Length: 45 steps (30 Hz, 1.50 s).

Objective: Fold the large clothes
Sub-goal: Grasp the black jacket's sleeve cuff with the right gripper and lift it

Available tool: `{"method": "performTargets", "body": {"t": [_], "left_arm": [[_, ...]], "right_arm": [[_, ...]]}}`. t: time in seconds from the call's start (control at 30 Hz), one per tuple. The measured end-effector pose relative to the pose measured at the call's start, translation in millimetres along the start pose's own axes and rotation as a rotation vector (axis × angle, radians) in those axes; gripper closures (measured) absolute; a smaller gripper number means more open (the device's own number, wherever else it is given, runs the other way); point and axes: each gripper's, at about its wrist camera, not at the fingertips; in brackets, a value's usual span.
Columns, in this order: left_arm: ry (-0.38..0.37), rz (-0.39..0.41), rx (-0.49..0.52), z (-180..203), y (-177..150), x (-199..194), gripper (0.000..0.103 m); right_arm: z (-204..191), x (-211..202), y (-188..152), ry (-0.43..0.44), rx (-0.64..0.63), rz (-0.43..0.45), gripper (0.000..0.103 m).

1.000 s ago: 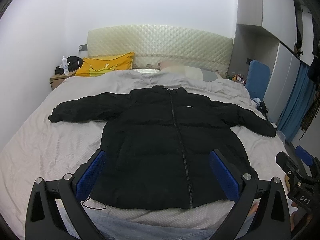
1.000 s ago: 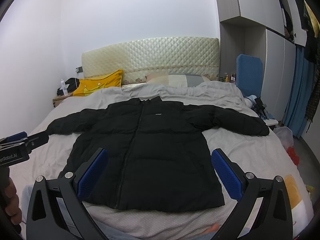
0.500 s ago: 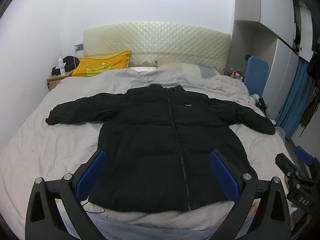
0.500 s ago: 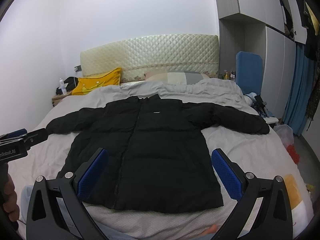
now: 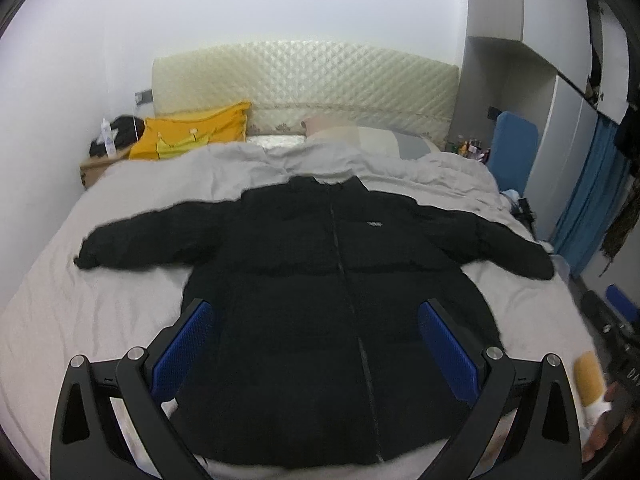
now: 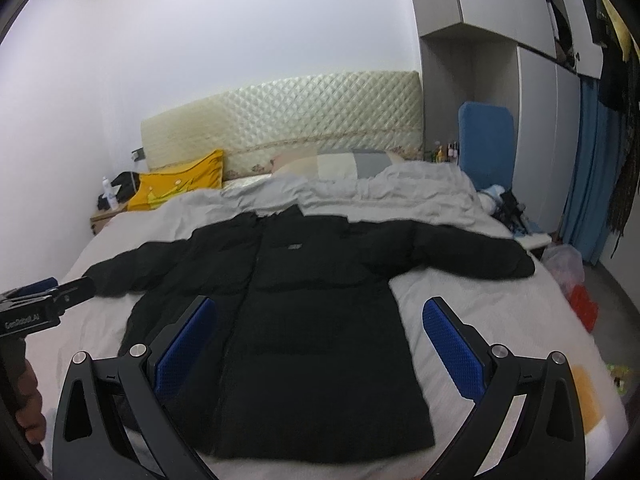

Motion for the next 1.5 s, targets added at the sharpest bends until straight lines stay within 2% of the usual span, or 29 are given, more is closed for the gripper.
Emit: {"method": "performTargets", "body": {"t": [0.13, 0.23, 0.33, 0.47, 0.57, 0.67, 0.83, 0.9, 0.97, 1.03, 1.13, 1.27, 1.3, 1.43, 1.5], "left_arm": [[0.031, 0.045, 0.037, -5.9, 14.7, 30.0, 0.001], [-0.002, 0.038, -0.011, -19.9, 15.6, 54.7, 0.001], [-0.028, -0.011, -0.065, -37.4, 8.6, 84.5, 0.001], [-0.023, -0.025, -0.042, -46.6, -0.8, 108.6, 0.001], [-0.031, -0.011, -0.048, -50.2, -5.0, 117.0, 0.001], [-0.056, 0.011, -0.063, -51.5, -6.9, 122.6, 0.001], [-0.08, 0.044, -0.08, -51.6, -16.3, 125.0, 0.001], [-0.089, 0.054, -0.098, -55.1, -22.4, 127.4, 0.001], [-0.101, 0.059, -0.123, -58.3, -28.9, 128.5, 0.001], [-0.101, 0.06, -0.136, -60.0, -35.7, 130.3, 0.001], [-0.088, 0.051, -0.141, -59.8, -43.4, 135.8, 0.001], [-0.071, 0.044, -0.135, -56.5, -50.6, 141.6, 0.001], [-0.063, 0.046, -0.127, -54.1, -52.2, 143.0, 0.001], [-0.039, 0.051, -0.099, -45.5, -56.8, 149.1, 0.001], [-0.045, 0.053, -0.085, -39.5, -60.7, 153.8, 0.001]], "right_arm": [[12.4, 24.3, 3.7, -0.046, -0.013, 0.005, 0.0], [27.4, 38.4, 1.9, -0.075, 0.01, 0.004, 0.0], [44.3, 51.3, 0.4, -0.09, 0.038, 0.008, 0.0], [65.9, 74.2, 7.2, -0.174, 0.002, 0.043, 0.0], [83.9, 90.1, 15.4, -0.2, 0.014, 0.073, 0.0], [108.2, 109.3, 22.2, -0.17, 0.093, 0.084, 0.0], [148.3, 142.1, 20.9, -0.234, 0.171, 0.086, 0.0], [161.0, 155.4, 18.4, -0.273, 0.158, 0.081, 0.0], [177.0, 172.3, 12.1, -0.327, 0.12, 0.07, 0.0], [201.9, 192.6, 0.2, -0.337, 0.143, 0.025, 0.0], [237.2, 211.1, -20.0, -0.365, 0.191, -0.013, 0.008], [291.3, 224.9, -56.5, -0.357, 0.361, -0.075, 0.027], [306.4, 228.2, -66.8, -0.348, 0.416, -0.092, 0.028], [345.2, 234.4, -91.1, -0.41, 0.487, -0.143, 0.029], [366.3, 232.2, -100.5, -0.416, 0.545, -0.123, 0.028]]}}
Point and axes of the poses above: each gripper's, at about its wrist camera, not at the fingertips, and x roughly the way its jaws point, z to its right, y to its top, and after that the axes turned 12 degrees about z, right-handed
